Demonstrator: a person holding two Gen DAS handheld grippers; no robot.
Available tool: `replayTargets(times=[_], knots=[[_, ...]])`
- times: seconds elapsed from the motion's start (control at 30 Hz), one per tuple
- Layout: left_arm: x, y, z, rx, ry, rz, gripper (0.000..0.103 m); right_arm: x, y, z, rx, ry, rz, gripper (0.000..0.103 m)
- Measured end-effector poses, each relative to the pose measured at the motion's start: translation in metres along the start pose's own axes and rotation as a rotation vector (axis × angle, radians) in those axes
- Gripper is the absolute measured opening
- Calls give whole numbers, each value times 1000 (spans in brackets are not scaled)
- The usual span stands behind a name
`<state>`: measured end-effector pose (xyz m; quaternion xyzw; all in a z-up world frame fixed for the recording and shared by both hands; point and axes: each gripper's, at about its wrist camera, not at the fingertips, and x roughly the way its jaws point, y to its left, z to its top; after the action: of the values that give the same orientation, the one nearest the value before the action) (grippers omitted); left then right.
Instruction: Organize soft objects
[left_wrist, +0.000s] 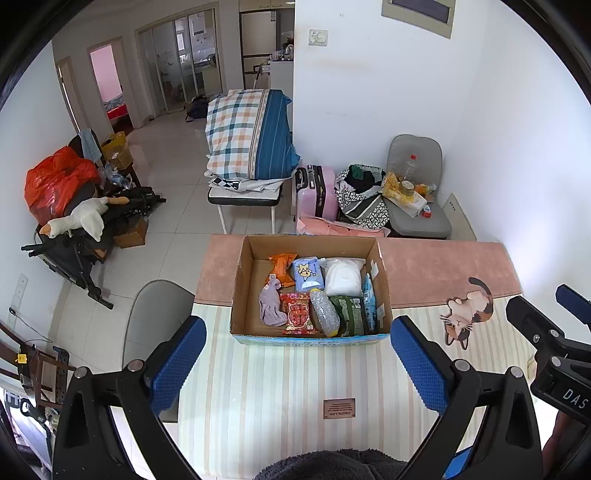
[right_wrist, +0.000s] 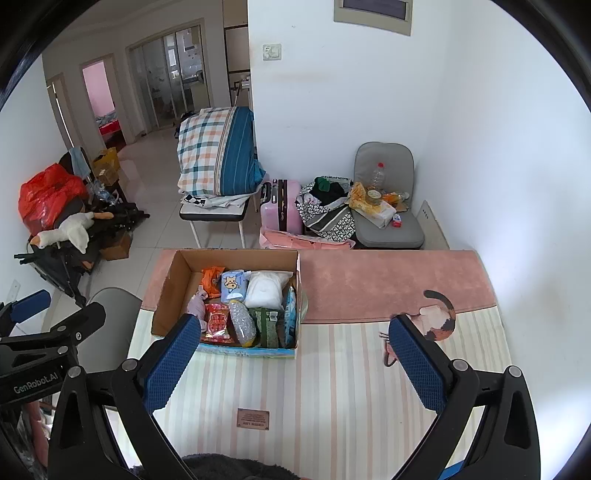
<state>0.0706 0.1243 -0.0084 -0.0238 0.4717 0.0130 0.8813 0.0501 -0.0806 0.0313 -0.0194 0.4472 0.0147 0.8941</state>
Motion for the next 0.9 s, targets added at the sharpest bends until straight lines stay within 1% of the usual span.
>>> replayTargets(times=[0.9], knots=[[-11, -2, 2, 8, -11, -9, 102, -7, 0, -2, -1, -16, -4, 103]])
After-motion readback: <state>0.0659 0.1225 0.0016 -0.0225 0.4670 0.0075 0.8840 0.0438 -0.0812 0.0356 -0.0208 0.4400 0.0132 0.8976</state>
